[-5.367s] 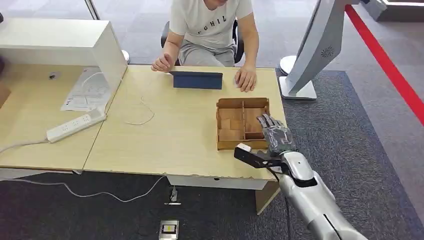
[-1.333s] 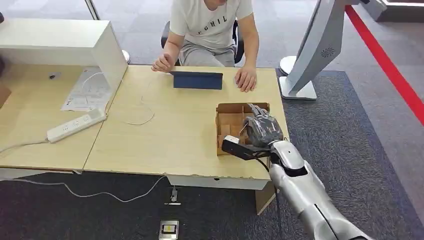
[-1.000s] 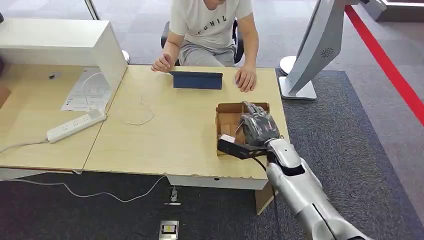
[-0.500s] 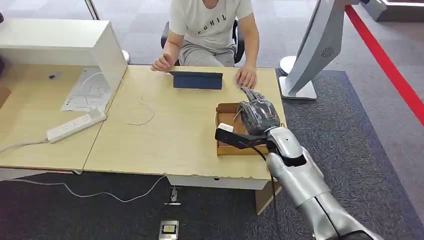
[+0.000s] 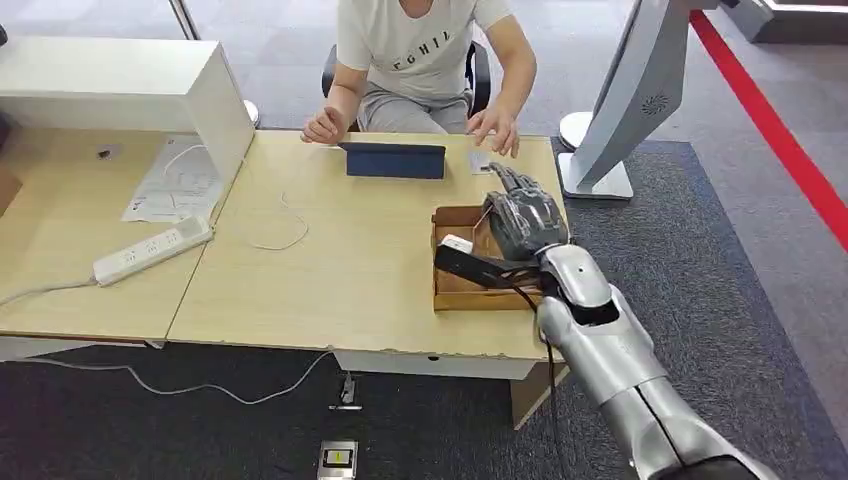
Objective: Pass the card to the sensor for recognition and then transmit it.
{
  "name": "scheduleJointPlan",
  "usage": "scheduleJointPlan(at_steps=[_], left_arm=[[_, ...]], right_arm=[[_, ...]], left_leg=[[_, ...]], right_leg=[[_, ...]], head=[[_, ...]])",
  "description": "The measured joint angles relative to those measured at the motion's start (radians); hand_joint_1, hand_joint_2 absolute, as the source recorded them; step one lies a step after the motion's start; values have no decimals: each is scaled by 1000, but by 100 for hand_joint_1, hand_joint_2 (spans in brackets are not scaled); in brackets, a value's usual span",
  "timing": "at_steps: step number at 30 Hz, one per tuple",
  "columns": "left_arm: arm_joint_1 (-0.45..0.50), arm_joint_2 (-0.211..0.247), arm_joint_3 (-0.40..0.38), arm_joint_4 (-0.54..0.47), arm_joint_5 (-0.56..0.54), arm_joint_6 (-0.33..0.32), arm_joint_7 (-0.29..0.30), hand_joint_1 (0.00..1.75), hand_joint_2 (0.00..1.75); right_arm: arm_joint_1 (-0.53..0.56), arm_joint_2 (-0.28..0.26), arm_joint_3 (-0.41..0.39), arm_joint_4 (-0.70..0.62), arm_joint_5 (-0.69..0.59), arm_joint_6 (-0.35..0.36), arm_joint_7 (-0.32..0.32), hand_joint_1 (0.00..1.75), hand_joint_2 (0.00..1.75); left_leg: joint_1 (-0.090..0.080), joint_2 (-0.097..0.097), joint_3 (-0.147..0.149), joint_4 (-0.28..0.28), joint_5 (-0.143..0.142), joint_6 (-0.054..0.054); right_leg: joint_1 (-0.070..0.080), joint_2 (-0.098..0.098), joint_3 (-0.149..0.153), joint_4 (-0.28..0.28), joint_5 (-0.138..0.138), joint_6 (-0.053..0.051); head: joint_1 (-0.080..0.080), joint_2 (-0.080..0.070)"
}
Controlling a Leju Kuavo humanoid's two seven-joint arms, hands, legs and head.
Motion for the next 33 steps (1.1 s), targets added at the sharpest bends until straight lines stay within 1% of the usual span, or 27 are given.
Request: scheduleJointPlan(at_steps=[5, 13, 20, 26, 33], left_arm=[[0, 1, 0, 0, 0, 0, -2, 0, 0], [0, 3, 0, 0, -3, -3, 1, 0, 0], [0, 6, -1, 0, -28, -24, -9, 0, 0], [0, 16, -7, 0, -59, -45, -37, 0, 0], [-1, 25, -15, 0, -75, -51, -43, 0, 0]], right_arm=[[-36, -5, -6, 18, 5, -2, 1, 175, 175], [-63, -5, -14, 46, 7, -6, 0, 175, 175], [-110, -7, -14, 98, 3, -39, -2, 175, 175], [-126, -31, -17, 140, -8, -60, -2, 175, 175], [-127, -57, -21, 175, -11, -76, -12, 175, 175]], left_leg=[[0, 0, 0, 0, 0, 0], [0, 0, 0, 0, 0, 0], [0, 0, 0, 0, 0, 0], [0, 0, 0, 0, 0, 0], [0, 0, 0, 0, 0, 0]], right_leg=[[0, 0, 0, 0, 0, 0], [0, 0, 0, 0, 0, 0], [0, 0, 0, 0, 0, 0], [0, 0, 0, 0, 0, 0], [0, 0, 0, 0, 0, 0]], head=[[0, 0], [0, 0], [0, 0], [0, 0], [0, 0]])
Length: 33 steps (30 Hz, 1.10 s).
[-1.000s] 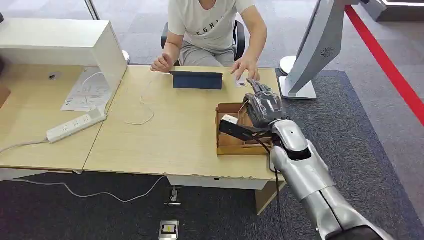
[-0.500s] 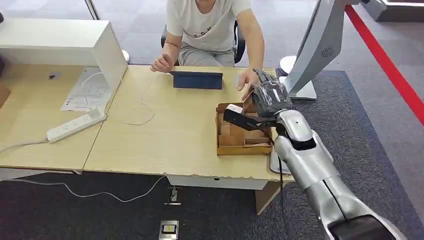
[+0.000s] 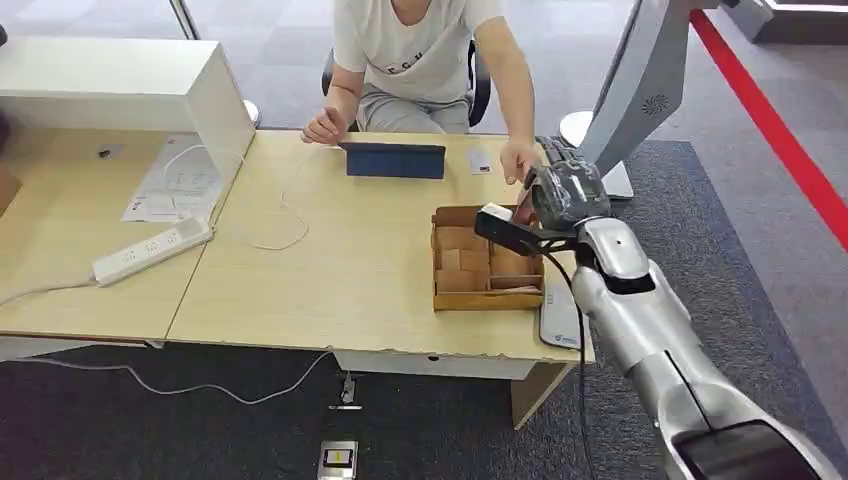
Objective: Pass the card to the sensor for recognition and then transmit it.
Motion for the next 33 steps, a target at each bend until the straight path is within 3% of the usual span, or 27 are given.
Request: scheduleJointPlan(at_steps=[3, 4, 13, 26, 30, 33], left_arm=[[0, 1, -10, 0, 0, -1, 5, 0, 0], [0, 2, -11, 0, 0, -1, 8, 0, 0], [0, 2, -12, 0, -1, -1, 13, 0, 0], [0, 2, -13, 0, -4, -1, 4, 0, 0], [0, 2, -13, 0, -7, -3, -3, 0, 0], [2, 3, -13, 0, 0, -2, -3, 0, 0]], right_arm=[[0, -6, 0, 14, 0, -5, -2, 175, 175], [0, -6, 0, 18, 0, -7, -3, 0, 0], [-11, -6, 2, 75, 13, -79, -16, 0, 0], [-24, -10, 6, 122, 19, -109, -7, 0, 0], [-29, -38, 5, 133, 21, -127, 9, 0, 0], [-34, -109, -8, 152, 21, -184, 5, 0, 0]], left_leg=[[0, 0, 0, 0, 0, 0], [0, 0, 0, 0, 0, 0], [0, 0, 0, 0, 0, 0], [0, 0, 0, 0, 0, 0], [0, 0, 0, 0, 0, 0], [-1, -3, 0, 1, 0, 1]], right_leg=[[0, 0, 0, 0, 0, 0], [0, 0, 0, 0, 0, 0], [0, 0, 0, 0, 0, 0], [0, 0, 0, 0, 0, 0], [0, 0, 0, 0, 0, 0], [-1, -2, 0, -2, 1, 1]], head=[[0, 0], [0, 0], [0, 0], [0, 0], [0, 0], [0, 0]])
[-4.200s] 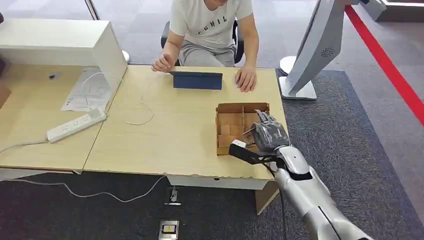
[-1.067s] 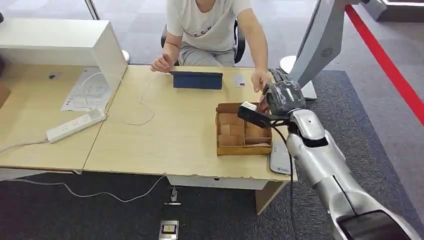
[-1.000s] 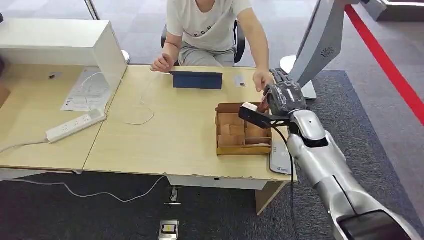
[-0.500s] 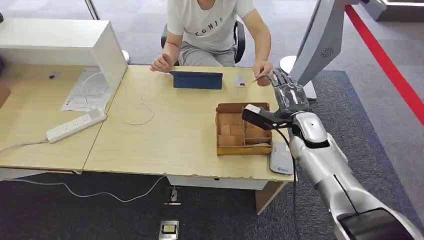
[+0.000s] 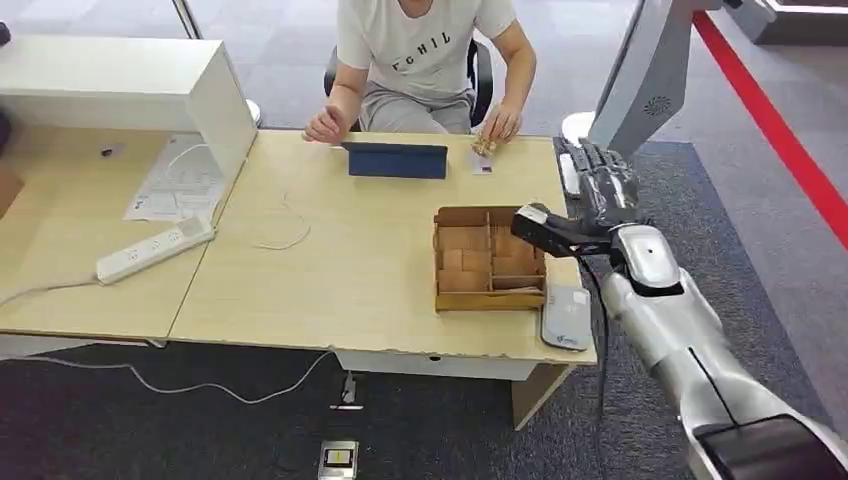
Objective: Pass the card to the sensor for recognition and then transmit it.
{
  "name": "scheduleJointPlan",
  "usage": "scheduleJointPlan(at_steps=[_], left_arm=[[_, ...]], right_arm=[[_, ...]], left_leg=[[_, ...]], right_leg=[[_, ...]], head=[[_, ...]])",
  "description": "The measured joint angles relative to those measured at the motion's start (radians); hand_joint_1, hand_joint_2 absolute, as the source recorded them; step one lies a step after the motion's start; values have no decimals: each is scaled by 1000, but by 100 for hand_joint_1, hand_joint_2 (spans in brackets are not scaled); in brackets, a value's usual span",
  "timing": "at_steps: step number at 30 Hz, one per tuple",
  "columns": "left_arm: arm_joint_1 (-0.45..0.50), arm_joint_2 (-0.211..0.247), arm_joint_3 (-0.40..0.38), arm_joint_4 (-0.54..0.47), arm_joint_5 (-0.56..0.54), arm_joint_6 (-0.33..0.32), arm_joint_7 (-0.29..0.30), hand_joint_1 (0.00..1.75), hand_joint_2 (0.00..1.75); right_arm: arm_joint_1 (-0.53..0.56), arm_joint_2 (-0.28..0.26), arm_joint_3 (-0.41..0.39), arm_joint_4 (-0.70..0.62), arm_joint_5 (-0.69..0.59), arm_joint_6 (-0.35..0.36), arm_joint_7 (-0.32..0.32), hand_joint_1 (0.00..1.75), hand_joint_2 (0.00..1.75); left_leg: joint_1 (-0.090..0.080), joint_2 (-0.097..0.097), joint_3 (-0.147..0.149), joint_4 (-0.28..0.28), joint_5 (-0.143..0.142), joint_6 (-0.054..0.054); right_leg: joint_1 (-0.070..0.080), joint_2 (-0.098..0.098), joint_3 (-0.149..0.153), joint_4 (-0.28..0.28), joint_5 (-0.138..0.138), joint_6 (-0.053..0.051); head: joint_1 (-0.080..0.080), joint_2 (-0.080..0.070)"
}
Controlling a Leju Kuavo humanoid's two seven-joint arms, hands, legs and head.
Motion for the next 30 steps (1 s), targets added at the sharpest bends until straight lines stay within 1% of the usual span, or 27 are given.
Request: scheduleJointPlan(at_steps=[2, 3, 5, 7, 9, 10, 12, 13, 15, 17, 18, 20, 22, 24, 25, 26, 28, 30], left_arm=[[4, 4, 0, 0, 5, 3, 3, 0, 0], [4, 5, 0, 0, 8, 6, 5, 0, 0], [6, 10, 0, 0, 18, 14, 6, 0, 0], [11, 13, 0, 0, 24, 24, 6, 0, 0], [19, 16, 0, 0, 26, 27, 6, 0, 0], [20, 16, 0, 0, 29, 27, 4, 0, 0], [14, 15, 0, 0, 39, 31, -4, 0, 0], [11, 15, 0, 0, 39, 33, -9, 0, 0], [13, 14, 0, 0, 41, 41, -15, 0, 0], [17, 11, 0, -1, 44, 50, -21, 0, 0], [19, 10, 0, -1, 48, 55, -26, 0, 0], [17, 9, 0, -1, 54, 63, -37, 0, 0], [12, 8, 0, -1, 56, 67, -45, 0, 0], [8, 6, 1, -1, 57, 72, -55, 0, 0], [7, 5, 1, -1, 58, 75, -58, 0, 0], [5, 4, 1, -1, 58, 75, -61, 0, 0], [4, 3, 1, -1, 58, 76, -64, 0, 0], [3, 3, 1, -1, 58, 77, -64, 0, 0]], right_arm=[[-5, -68, -18, 21, -3, -18, -13, 0, 0], [-6, -107, -26, 33, -5, -17, -9, 0, 0], [-2, -200, -47, 60, -22, -13, 12, 0, 0], [28, -320, -79, 89, -68, -16, 42, 0, 0], [79, -400, -114, 114, -102, -14, 62, 0, 0], [116, -433, -126, 122, -113, -3, 84, 0, 0], [211, -493, -150, 139, -157, 6, 131, 0, 0], [276, -514, -171, 152, -200, 6, 159, 0, 0], [403, -559, -219, 174, -292, 9, 191, 0, 0], [540, -567, -271, 189, -390, 9, 214, 0, 0], [595, -572, -307, 201, -442, 20, 240, 0, 0], [675, -549, -362, 215, -501, 39, 317, 0, 0], [720, -524, -409, 225, -523, 57, 388, 0, 0], [747, -484, -451, 235, -557, 63, 461, 0, 0], [760, -453, -473, 240, -573, 62, 495, 0, 0], [773, -426, -491, 244, -581, 59, 512, 0, 0], [789, -380, -527, 251, -584, 55, 524, 0, 0], [799, -355, -555, 256, -587, 56, 526, 0, 0]], left_leg=[[0, 1, 0, 0, 0, 0], [-1, 0, 0, 0, -1, 1], [-2, -1, 1, 1, -1, 2], [-1, -6, -1, 1, -2, 6], [-2, -7, 0, 1, -4, 6], [-1, -3, 1, 1, -5, 7], [2, -1, 5, 1, -8, 8], [2, -2, 7, 1, -9, 8], [2, -8, 8, 0, -13, 9], [1, -12, 12, 0, -14, 7], [1, -12, 9, -1, -15, 7], [0, -8, 13, -1, -16, 6], [0, -3, 14, -1, -17, 5], [2, 0, 15, -1, -18, 4], [2, 0, 16, -1, -18, 3], [2, 1, 16, -1, -17, 3], [2, 1, 17, -1, -17, 2], [1, 2, 17, -1, -17, 2]], right_leg=[[0, 0, 1, -2, 1, 1], [-1, 0, 2, -2, 1, 2], [-1, -1, 1, -5, 0, 3], [-2, -5, 8, -6, -1, 7], [-2, -5, 8, -7, -1, 7], [-1, -2, 7, -8, -1, 7], [0, -2, 10, -9, -3, 8], [0, -2, 10, -10, -5, 8], [1, -6, 20, -10, -9, 9], [1, -8, 22, -10, -12, 8], [1, -9, 24, -9, -13, 8], [1, -6, 21, -8, -14, 7], [1, -2, 21, -7, -14, 6], [2, 0, 21, -6, -14, 5], [3, 0, 21, -6, -14, 4], [2, 0, 21, -6, -15, 3], [2, 0, 21, -5, -14, 3], [1, 0, 20, -4, -14, 3]], head=[[0, 0], [0, 0], [0, 0], [0, 0], [2, 0], [0, 0], [0, 0], [0, 0], [0, 0], [2, 0], [3, 0], [3, 0], [2, 0], [1, 0], [2, 0], [3, 0], [3, 0], [1, 0]])
